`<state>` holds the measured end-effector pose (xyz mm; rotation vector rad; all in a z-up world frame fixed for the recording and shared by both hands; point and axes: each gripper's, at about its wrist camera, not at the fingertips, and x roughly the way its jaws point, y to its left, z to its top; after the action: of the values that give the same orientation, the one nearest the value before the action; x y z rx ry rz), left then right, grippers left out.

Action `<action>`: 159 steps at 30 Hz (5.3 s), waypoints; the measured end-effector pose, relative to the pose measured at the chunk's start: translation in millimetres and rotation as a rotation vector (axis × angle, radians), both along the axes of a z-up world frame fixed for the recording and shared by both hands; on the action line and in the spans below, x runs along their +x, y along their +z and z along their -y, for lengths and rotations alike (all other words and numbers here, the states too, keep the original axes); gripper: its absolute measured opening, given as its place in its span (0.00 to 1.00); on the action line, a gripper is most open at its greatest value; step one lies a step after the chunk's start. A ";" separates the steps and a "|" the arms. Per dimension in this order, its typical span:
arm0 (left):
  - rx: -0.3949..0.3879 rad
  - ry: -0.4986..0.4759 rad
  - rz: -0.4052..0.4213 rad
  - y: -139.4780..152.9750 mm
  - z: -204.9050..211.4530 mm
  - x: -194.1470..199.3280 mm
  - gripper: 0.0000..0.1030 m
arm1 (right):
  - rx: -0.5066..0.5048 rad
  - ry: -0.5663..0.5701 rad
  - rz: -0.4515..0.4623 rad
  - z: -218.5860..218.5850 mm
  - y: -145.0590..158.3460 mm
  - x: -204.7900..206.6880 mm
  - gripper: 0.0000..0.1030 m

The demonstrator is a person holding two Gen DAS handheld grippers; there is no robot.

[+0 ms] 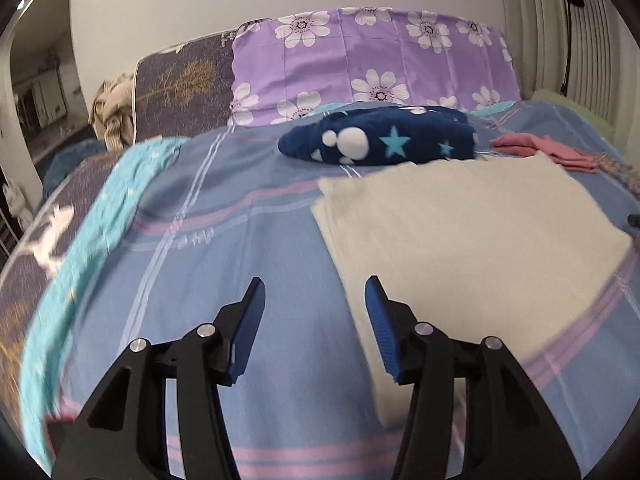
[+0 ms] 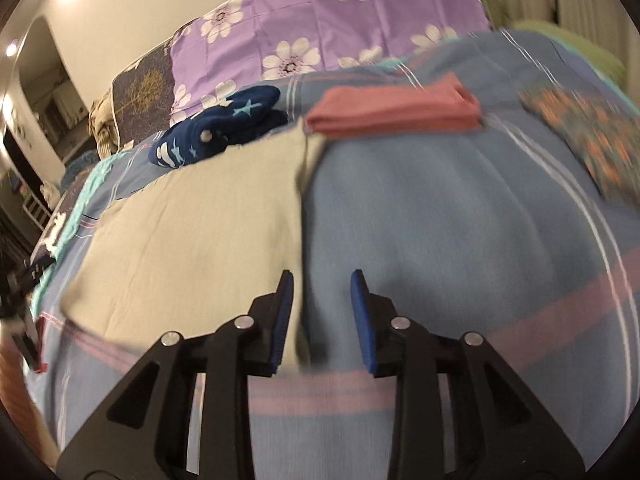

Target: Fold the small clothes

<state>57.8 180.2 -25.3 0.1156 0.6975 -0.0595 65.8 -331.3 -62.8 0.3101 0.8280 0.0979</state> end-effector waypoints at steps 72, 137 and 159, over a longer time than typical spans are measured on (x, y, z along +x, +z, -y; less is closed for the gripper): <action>-0.297 -0.479 -0.401 -48.5 296.3 -44.7 0.29 | 0.379 0.149 -0.036 5.4 -25.0 -135.7 0.33; -0.143 -0.760 -0.416 -48.5 376.8 -86.7 0.08 | 0.098 0.108 -0.038 15.0 -31.5 89.8 0.02; -0.224 -0.711 -0.348 -36.1 349.6 -110.3 0.31 | 0.095 0.327 -0.061 -19.4 -42.1 24.1 0.00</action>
<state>-52.5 -169.3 -61.4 0.1348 0.9631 -0.8538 89.9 -311.9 -104.8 0.2655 0.9309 0.4361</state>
